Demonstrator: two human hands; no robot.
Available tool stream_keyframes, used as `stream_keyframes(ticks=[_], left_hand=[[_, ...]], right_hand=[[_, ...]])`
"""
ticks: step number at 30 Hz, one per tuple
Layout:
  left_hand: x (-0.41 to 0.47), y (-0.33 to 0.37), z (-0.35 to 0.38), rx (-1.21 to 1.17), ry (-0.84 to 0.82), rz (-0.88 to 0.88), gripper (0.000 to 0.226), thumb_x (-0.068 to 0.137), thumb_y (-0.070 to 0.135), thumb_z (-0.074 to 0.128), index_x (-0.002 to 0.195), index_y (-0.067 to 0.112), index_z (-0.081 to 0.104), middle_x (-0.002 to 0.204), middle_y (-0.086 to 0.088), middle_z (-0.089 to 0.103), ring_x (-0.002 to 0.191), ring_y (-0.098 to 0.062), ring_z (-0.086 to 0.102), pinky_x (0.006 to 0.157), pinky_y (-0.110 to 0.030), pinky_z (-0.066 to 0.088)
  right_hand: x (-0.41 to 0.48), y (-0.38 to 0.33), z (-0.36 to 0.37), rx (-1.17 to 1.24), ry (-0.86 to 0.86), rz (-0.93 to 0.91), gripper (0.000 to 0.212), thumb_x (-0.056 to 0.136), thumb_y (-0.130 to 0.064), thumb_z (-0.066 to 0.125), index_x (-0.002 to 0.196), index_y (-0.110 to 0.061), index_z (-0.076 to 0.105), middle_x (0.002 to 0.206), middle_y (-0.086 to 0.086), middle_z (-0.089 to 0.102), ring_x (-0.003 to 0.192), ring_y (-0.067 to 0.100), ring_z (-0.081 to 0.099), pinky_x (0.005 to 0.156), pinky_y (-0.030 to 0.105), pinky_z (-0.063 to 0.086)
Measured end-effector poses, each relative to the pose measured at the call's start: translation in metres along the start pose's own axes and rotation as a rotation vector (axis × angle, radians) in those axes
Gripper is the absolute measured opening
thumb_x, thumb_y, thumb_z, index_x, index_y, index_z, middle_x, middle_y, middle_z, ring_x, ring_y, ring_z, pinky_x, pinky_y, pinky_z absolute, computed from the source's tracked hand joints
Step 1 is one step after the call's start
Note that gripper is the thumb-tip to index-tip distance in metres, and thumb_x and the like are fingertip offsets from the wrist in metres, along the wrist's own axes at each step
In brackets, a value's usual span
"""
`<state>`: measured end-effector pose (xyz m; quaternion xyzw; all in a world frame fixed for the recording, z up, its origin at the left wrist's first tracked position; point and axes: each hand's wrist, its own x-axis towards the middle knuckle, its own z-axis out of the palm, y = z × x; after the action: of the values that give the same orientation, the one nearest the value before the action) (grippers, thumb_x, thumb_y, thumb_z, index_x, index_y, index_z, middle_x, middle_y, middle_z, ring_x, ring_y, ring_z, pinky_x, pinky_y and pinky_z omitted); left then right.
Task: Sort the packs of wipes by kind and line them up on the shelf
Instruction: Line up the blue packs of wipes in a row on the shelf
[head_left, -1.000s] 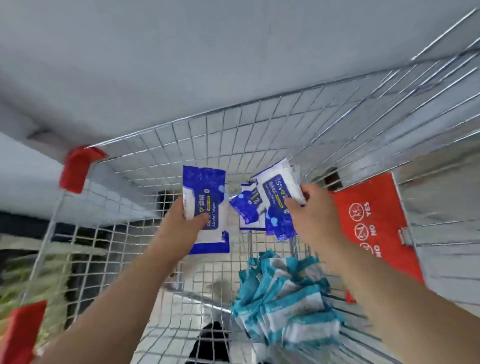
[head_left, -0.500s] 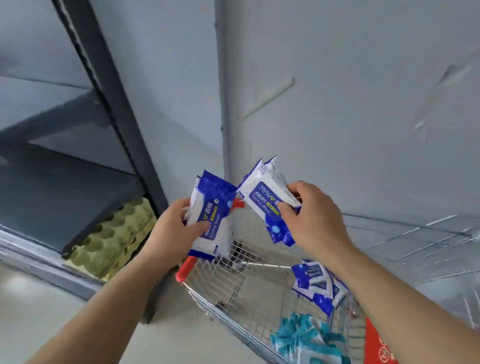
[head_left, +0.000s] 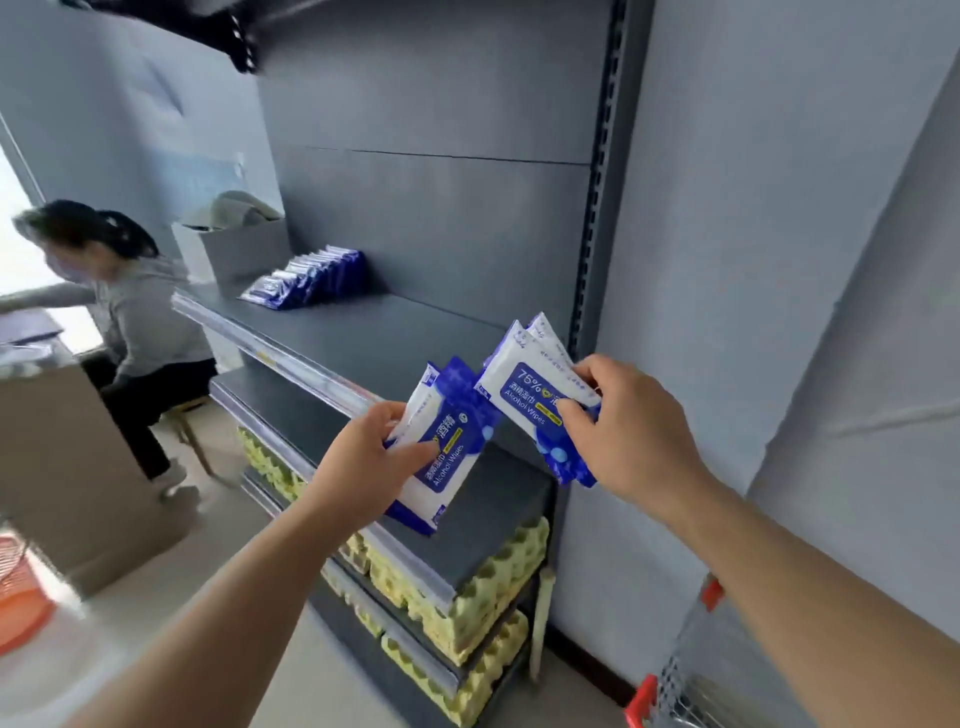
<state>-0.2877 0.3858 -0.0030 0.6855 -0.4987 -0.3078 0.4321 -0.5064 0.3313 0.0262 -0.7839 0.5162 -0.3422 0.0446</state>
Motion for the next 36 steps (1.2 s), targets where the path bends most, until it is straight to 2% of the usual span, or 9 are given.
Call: stream_keyframes(ticks=[7,11,14,20,22,25,30,33,36], left_hand=[[0.084,-0.034,-0.144,0.040,0.079,-0.030,0.031,0.087,0.023,0.068,0.115,0.022,0.056,0.096,0.000,0.071,0.072,-0.017,0.072,0.067,-0.040,0.061],[0.136,-0.052,-0.191,0.037,0.109,-0.055,0.032,0.088,0.022,0.066,0.117,0.022,0.054,0.099,-0.001,0.069,0.072,-0.016,0.071,0.060,-0.032,0.058],[0.178,-0.065,-0.215,0.045,0.118,-0.029,0.029,0.088,0.020,0.066,0.114,0.025,0.055,0.097,0.002,0.067,0.068,-0.010,0.069,0.053,-0.025,0.054],[0.281,-0.085,-0.254,0.074,0.108,-0.001,0.042,0.084,0.019,0.073,0.123,0.018,0.059,0.120,-0.003,0.064,0.083,-0.020,0.070,0.067,-0.032,0.058],[0.315,-0.088,-0.265,0.064,0.101,-0.009,0.037,0.082,0.017,0.074,0.117,0.016,0.061,0.117,-0.002,0.065,0.082,-0.021,0.070,0.074,-0.038,0.059],[0.364,-0.094,-0.279,0.063,0.098,-0.015,0.045,0.079,0.015,0.077,0.121,0.015,0.062,0.111,-0.002,0.066,0.085,-0.023,0.070,0.081,-0.042,0.058],[0.436,-0.113,-0.294,0.081,0.048,0.007,0.030,0.074,0.010,0.081,0.097,0.023,0.067,0.092,0.002,0.067,0.076,-0.019,0.067,0.078,-0.033,0.057],[0.480,-0.127,-0.304,0.097,-0.031,0.022,0.036,0.071,0.011,0.083,0.101,0.023,0.068,0.099,0.001,0.069,0.081,-0.020,0.070,0.078,-0.036,0.058],[0.521,-0.139,-0.315,0.114,-0.118,0.060,0.035,0.070,0.011,0.083,0.099,0.025,0.069,0.098,0.003,0.070,0.078,-0.017,0.070,0.073,-0.032,0.058]], right_hand=[[0.088,-0.118,0.078,0.021,0.018,-0.001,0.017,0.091,-0.025,0.054,0.105,-0.015,0.056,0.105,0.001,0.062,0.090,0.022,0.059,0.073,0.032,0.045],[0.135,-0.150,0.124,-0.003,-0.009,0.007,0.018,0.092,-0.025,0.052,0.107,-0.014,0.055,0.107,0.002,0.061,0.090,0.022,0.059,0.073,0.033,0.046],[0.171,-0.159,0.160,-0.014,-0.031,0.024,0.018,0.092,-0.025,0.052,0.106,-0.014,0.055,0.108,0.003,0.062,0.090,0.023,0.060,0.072,0.033,0.048],[0.256,-0.162,0.232,-0.059,-0.042,0.061,0.014,0.091,-0.024,0.053,0.102,-0.015,0.055,0.106,0.003,0.062,0.089,0.025,0.059,0.067,0.029,0.042],[0.286,-0.162,0.254,-0.066,-0.058,0.084,0.014,0.091,-0.023,0.053,0.101,-0.014,0.056,0.105,0.003,0.063,0.088,0.026,0.059,0.068,0.029,0.042],[0.328,-0.163,0.286,-0.089,-0.085,0.118,0.013,0.090,-0.024,0.053,0.098,-0.015,0.056,0.103,0.003,0.065,0.082,0.025,0.057,0.065,0.029,0.040],[0.374,-0.163,0.334,-0.120,-0.148,0.209,0.012,0.089,-0.024,0.053,0.095,-0.015,0.057,0.097,0.001,0.066,0.080,0.025,0.059,0.062,0.028,0.040],[0.390,-0.162,0.359,-0.145,-0.184,0.259,0.010,0.088,-0.024,0.054,0.093,-0.015,0.056,0.096,0.001,0.066,0.080,0.025,0.060,0.062,0.029,0.042],[0.401,-0.163,0.381,-0.157,-0.203,0.330,0.011,0.087,-0.023,0.055,0.090,-0.013,0.055,0.094,0.002,0.065,0.082,0.026,0.060,0.065,0.032,0.048]])
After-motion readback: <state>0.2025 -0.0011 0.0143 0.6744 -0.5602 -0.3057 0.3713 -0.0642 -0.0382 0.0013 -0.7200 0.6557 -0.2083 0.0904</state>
